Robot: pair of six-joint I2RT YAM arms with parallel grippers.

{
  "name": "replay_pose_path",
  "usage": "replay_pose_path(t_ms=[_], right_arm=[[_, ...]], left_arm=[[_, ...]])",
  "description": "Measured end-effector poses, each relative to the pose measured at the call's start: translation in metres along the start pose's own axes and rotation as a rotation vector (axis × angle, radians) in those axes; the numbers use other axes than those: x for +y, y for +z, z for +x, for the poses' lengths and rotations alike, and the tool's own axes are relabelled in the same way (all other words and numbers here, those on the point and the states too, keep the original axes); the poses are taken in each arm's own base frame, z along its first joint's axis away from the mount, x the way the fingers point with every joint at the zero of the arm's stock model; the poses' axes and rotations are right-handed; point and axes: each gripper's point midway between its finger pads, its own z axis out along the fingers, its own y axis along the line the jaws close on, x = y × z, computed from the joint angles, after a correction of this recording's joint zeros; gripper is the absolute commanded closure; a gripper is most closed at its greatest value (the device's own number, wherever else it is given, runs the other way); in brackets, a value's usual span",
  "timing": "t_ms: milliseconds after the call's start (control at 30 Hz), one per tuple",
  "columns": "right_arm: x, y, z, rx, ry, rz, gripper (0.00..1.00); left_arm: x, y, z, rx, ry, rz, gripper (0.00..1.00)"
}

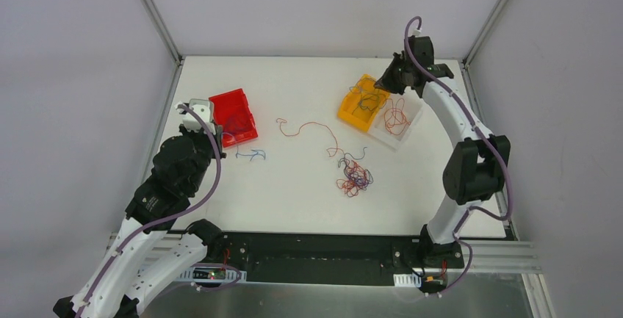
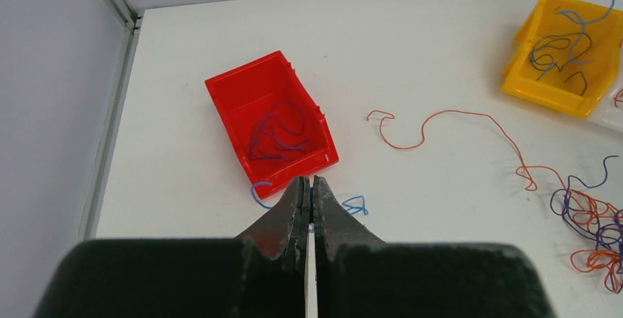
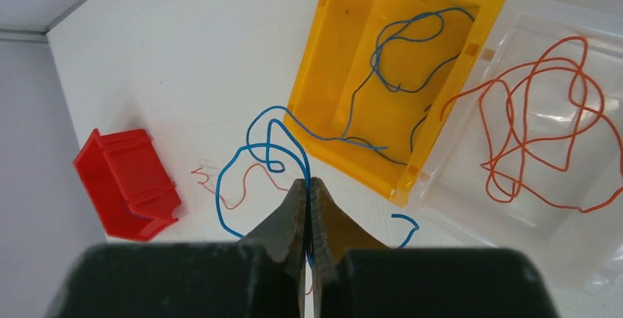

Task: Untangle the cables

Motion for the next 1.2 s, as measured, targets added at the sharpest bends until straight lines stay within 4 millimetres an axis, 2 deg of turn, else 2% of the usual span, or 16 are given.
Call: replay_pose_path(t_ms=[167,300,533,733,1000,1200], right_arm=[[-0.021,0.030,-0.007,-0.006,-0.008,0.147,1.00],[-0.034,0.046,0.000,0.000,-0.031,0.236,1.00],[-0.028,0.078,0.007,0.019,-0.058,0.251,1.00],[-0.020,0.102,-0.003,0.005,-0.073,0.245,1.00],[-0.050,0.124,0.008,0.023,-0.100,0.348,1.00],[-0.067,0.133,0.025,0.083,-0.112,0.394,0.78]], left_arm=[[-0.009,0.000,0.000,0.001,-0.001,0.050,1.00],[-0.012,0.000,0.000,0.002,-0.001,0.067,1.00],[-0.014,-0.001,0.000,0.002,-0.001,0.081,1.00],[-0.019,0.001,0.002,0.009,0.001,0.106,1.00],[-0.026,0.001,0.002,0.012,0.001,0.143,1.00],[-0.036,0.001,0.001,0.011,0.000,0.197,1.00]])
